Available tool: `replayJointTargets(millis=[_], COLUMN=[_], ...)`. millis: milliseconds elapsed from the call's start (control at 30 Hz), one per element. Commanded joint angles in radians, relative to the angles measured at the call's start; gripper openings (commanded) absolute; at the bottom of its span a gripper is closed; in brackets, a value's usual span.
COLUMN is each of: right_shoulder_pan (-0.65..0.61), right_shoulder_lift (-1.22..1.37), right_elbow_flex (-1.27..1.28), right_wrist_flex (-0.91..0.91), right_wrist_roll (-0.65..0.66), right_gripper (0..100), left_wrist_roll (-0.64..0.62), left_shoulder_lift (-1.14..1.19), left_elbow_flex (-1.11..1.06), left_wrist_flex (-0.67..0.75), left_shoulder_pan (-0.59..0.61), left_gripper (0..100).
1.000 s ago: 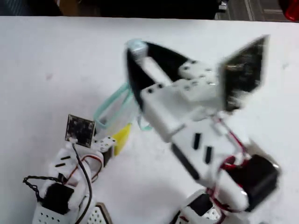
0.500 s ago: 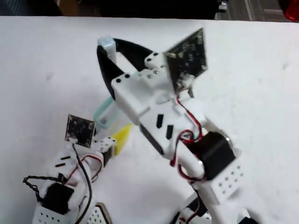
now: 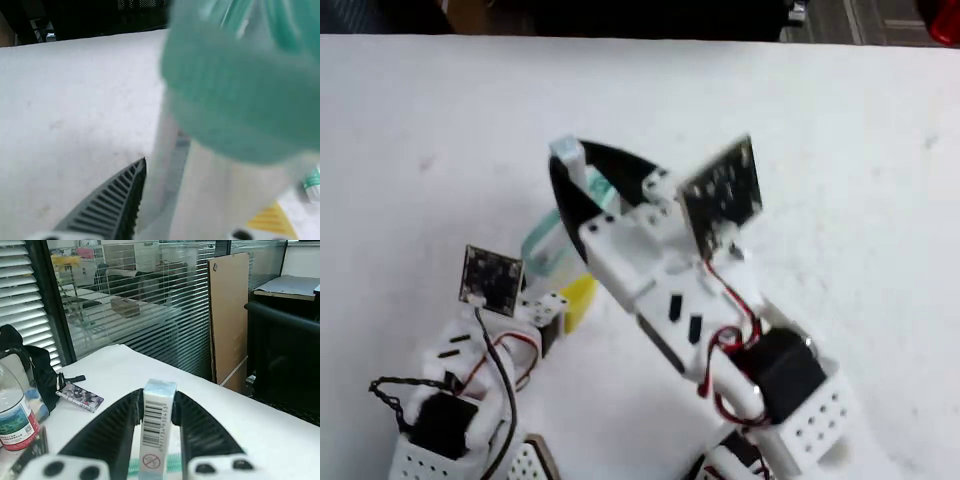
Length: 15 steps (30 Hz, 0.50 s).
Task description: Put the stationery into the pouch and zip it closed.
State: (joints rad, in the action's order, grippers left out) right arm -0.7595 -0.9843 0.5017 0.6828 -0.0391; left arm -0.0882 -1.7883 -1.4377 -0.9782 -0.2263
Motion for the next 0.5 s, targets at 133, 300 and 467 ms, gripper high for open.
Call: replayJointTargets(millis=[133, 300, 467], right_shoulder_pan=[-0.03, -0.094, -0.096], right_shoulder_lift=[-0.124, -0.077, -0.002], right_elbow_flex=[0.238, 0.264, 0.241], right_wrist_flex=[-0.206, -0.289, -0.314], right_wrist_roll=[0.009, 0.011, 0.011], right_gripper=[1.6, 1.6, 1.6], left_wrist_roll=[-0.015, -0.015, -0.014], left_shoulder_lift=[0.008, 0.008, 0.008], left_elbow_flex=[0.012, 0.012, 0.012], left_wrist_flex=[0.015, 0.015, 0.015], left_shoulder_pan=[0.005, 0.005, 0.005], left_gripper=[27, 27, 27])
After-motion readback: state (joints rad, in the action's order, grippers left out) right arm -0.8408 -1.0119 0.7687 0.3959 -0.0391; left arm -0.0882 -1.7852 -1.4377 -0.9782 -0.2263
